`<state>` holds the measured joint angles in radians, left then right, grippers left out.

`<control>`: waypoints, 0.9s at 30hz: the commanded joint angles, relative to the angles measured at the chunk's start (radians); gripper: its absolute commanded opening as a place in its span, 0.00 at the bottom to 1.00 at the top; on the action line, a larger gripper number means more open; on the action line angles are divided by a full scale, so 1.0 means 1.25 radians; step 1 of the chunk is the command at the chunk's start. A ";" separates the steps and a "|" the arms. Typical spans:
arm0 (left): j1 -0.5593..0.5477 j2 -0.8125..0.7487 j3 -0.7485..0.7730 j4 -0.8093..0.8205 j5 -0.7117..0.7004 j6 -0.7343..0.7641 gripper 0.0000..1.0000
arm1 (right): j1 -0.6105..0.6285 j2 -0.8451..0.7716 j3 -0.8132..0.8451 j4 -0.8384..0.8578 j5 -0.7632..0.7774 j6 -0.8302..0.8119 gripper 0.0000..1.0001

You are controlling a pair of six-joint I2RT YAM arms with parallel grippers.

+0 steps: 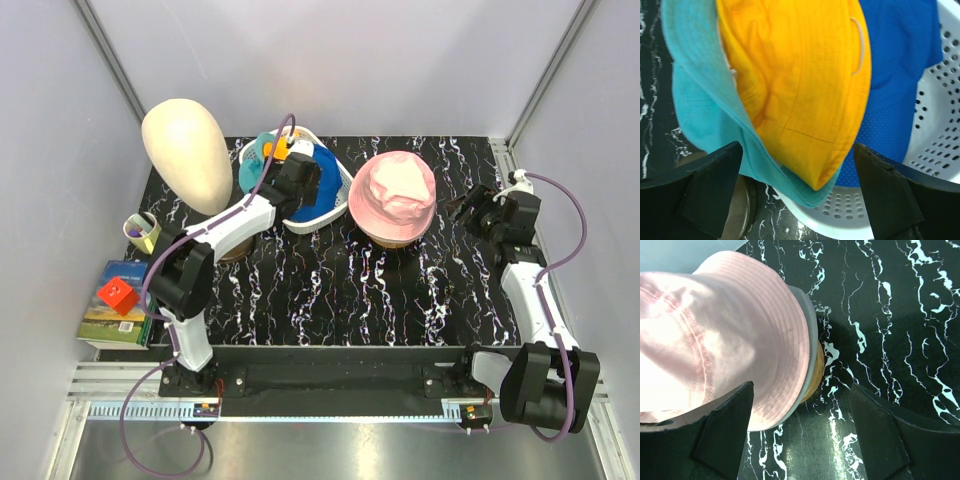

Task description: Stack the hats

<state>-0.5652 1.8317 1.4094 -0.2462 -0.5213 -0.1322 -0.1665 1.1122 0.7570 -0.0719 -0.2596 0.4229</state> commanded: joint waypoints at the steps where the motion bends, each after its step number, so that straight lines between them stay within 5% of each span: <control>1: 0.004 -0.017 0.015 0.058 -0.098 -0.005 0.96 | -0.004 0.011 -0.006 0.040 -0.027 -0.002 0.86; 5: 0.026 0.007 0.019 0.079 -0.071 -0.005 0.88 | -0.004 0.021 -0.004 0.049 -0.045 0.002 0.85; 10: 0.037 0.021 0.017 0.110 -0.086 0.003 0.59 | -0.004 0.023 -0.007 0.050 -0.048 -0.001 0.85; 14: 0.037 0.012 0.010 0.150 -0.112 0.037 0.09 | -0.004 0.026 -0.008 0.050 -0.049 0.000 0.85; 15: 0.037 0.004 0.009 0.156 -0.116 0.043 0.03 | -0.004 0.026 -0.007 0.050 -0.049 0.000 0.85; 27: 0.004 -0.022 0.065 0.256 -0.239 0.272 0.00 | -0.004 0.029 -0.006 0.050 -0.061 0.000 0.86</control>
<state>-0.5407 1.8606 1.4235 -0.0753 -0.7212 0.0711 -0.1665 1.1469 0.7471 -0.0490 -0.3092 0.4232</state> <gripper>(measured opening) 0.020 0.853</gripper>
